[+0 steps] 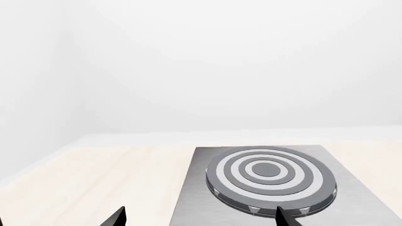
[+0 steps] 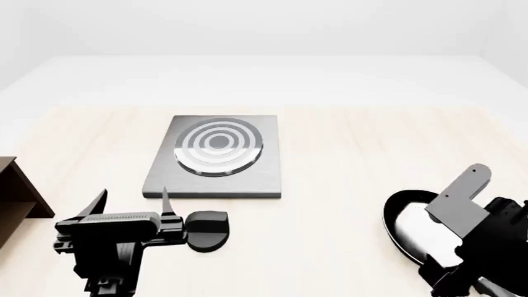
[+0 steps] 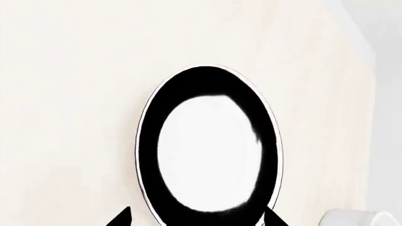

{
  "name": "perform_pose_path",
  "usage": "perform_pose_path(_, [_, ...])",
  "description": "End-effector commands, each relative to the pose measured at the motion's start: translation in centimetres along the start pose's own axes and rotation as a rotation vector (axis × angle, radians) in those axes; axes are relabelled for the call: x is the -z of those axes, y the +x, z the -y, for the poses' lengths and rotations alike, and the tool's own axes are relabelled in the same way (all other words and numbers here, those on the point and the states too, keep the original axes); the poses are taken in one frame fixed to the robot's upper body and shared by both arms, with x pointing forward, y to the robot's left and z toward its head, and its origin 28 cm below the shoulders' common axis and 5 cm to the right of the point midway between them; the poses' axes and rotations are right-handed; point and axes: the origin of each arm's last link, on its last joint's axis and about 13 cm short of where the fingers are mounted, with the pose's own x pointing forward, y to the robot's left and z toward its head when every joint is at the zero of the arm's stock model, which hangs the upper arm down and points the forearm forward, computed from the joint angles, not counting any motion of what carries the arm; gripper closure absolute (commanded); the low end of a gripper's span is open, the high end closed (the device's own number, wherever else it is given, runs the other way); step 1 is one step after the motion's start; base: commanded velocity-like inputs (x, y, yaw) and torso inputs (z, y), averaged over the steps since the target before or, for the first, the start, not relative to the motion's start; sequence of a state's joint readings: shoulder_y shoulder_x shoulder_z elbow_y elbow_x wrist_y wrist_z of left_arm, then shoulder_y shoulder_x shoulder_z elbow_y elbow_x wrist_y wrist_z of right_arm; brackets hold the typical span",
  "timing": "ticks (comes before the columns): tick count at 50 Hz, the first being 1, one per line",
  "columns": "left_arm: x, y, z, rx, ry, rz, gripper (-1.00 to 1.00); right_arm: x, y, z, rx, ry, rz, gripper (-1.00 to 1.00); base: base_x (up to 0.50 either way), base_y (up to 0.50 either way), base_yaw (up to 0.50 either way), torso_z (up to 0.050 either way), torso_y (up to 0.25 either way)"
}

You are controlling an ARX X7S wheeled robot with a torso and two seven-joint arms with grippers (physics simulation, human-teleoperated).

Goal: Turn on the stove and put the frying pan on it.

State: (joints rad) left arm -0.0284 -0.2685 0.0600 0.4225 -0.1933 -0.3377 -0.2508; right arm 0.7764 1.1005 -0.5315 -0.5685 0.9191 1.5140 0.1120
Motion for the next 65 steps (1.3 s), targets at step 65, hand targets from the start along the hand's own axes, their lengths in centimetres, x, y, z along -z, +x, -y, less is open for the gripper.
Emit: perform_pose_path(65, [0.8,0.1,0.1,-0.005,0.020,-0.022,-1.00,9.6,4.4,-0.8,-0.010,0.025,-0.378,-1.00,0.00,0.00,0.00,0.000,0.000])
